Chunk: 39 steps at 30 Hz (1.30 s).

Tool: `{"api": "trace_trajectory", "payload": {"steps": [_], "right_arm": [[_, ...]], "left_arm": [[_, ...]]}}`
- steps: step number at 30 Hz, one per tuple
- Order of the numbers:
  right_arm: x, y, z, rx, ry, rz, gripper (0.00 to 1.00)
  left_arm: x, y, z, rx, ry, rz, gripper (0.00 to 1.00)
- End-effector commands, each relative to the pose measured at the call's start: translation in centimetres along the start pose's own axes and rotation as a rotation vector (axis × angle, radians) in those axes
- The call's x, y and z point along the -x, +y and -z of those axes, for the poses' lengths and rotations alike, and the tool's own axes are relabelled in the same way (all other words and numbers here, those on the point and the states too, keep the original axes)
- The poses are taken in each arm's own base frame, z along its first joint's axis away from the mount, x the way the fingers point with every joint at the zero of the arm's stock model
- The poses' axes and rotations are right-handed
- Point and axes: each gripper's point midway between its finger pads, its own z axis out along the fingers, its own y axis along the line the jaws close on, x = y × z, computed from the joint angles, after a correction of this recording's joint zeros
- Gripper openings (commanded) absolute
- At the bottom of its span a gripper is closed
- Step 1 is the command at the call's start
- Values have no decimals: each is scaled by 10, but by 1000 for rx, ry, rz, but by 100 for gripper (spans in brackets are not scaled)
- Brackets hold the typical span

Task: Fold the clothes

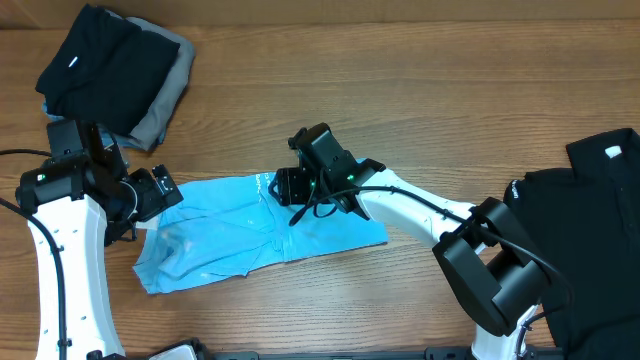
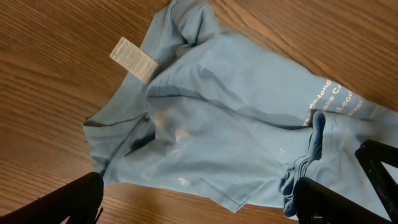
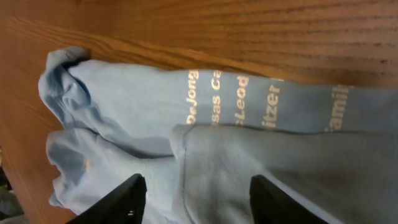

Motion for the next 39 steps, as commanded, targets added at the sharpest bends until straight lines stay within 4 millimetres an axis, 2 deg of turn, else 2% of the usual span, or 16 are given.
{"api": "trace_trajectory", "payload": {"steps": [1,5,7,11,13,18,23,26,29,33,34,36,38,39], "right_arm": [[27,13,37,22,-73,48,59],[32,14,87,6,-88,47,66],[31,14,109,2,-93,51,75],[32,9,141,-11,-112,20,100],[30,6,150,-20,-112,6,100],[21,-4,151,-50,-72,-23,100],[9,-20,152,-125,-33,-53,100],[6,-36,155,-214,-39,-65,100],[6,-39,156,-230,-39,-69,100],[6,-39,156,-229,-39,-73,100],[5,-39,156,-229,-38,-73,100],[5,-40,156,-230,-35,-75,100],[3,-38,155,-222,-29,-78,100],[3,-39,155,-223,-28,-79,100]], "left_arm": [[-1,1,0,-5,8,-14,100],[-7,5,-9,6,31,-52,100],[-12,7,-15,8,46,-50,100],[-19,9,-27,6,65,-47,100],[-20,9,-28,3,68,-41,100],[-21,2,-28,-38,77,-32,100],[-19,0,-28,-42,70,52,100],[-17,0,-28,-42,63,58,100],[-18,-1,-28,-46,66,58,100],[-19,0,-28,-44,70,59,82],[-20,0,-28,-43,73,59,80],[-21,0,-28,-42,77,60,84],[-21,0,-28,-42,77,60,100],[-21,0,-28,-42,76,59,100]]}}
